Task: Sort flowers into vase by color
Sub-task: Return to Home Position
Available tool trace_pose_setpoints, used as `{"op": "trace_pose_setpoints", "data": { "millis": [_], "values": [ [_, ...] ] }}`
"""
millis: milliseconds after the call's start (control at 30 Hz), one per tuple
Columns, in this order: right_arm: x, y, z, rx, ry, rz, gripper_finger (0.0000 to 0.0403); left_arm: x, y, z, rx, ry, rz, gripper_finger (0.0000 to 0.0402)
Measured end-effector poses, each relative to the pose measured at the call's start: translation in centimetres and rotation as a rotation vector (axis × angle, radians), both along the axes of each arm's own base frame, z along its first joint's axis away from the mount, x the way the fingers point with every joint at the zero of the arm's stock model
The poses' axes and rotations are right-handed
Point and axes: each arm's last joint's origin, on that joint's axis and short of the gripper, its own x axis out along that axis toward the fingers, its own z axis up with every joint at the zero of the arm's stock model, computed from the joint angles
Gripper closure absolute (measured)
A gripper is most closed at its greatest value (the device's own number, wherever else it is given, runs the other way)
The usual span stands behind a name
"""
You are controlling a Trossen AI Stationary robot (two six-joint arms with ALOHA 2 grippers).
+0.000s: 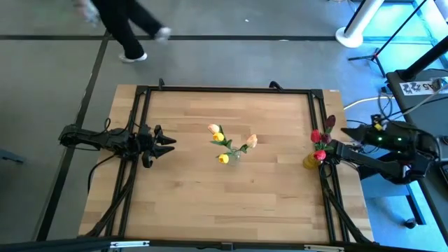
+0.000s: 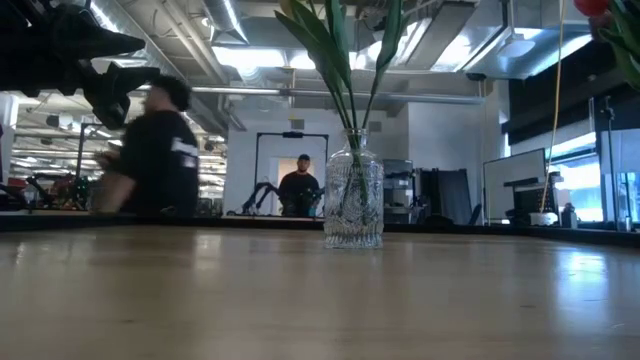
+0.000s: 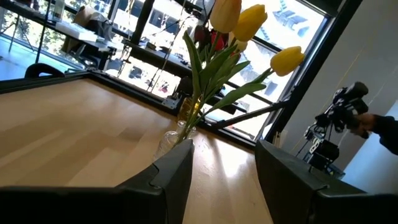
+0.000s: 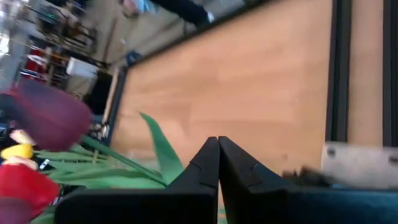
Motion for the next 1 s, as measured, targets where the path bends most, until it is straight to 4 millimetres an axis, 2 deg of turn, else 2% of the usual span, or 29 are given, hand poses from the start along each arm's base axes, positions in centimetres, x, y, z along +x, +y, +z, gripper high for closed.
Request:
{"op": "trace_pose_setpoints", "data": {
  "millis": [167,333,467,733,1000],
  "values": [
    [0.2,-0.3,1.2,-0.166,-0.050,-0.002,0.0401,0.0,0.0,0.0,0.000,0.000,0.000,0.0233],
    [2.6,-1.6,2.2,-0.341,-0.155,-0.007,0.0402,0.0,0.0,0.0,0.001,0.002,0.000,0.0233],
    [3.9,-2.8,1.8,-0.446,-0.119,-0.096,0.0402,0.0,0.0,0.0,0.000,0.003,0.000,0.0233],
    [5.9,-4.2,1.5,-0.529,-0.163,-0.178,0.0402,0.0,0.0,0.0,-0.017,0.003,-0.001,0.0233],
    [6.0,-4.9,1.6,-0.549,-0.171,-0.219,0.0403,0.0,0.0,0.0,-0.019,0.003,-0.001,0.0233]
  ]
}}
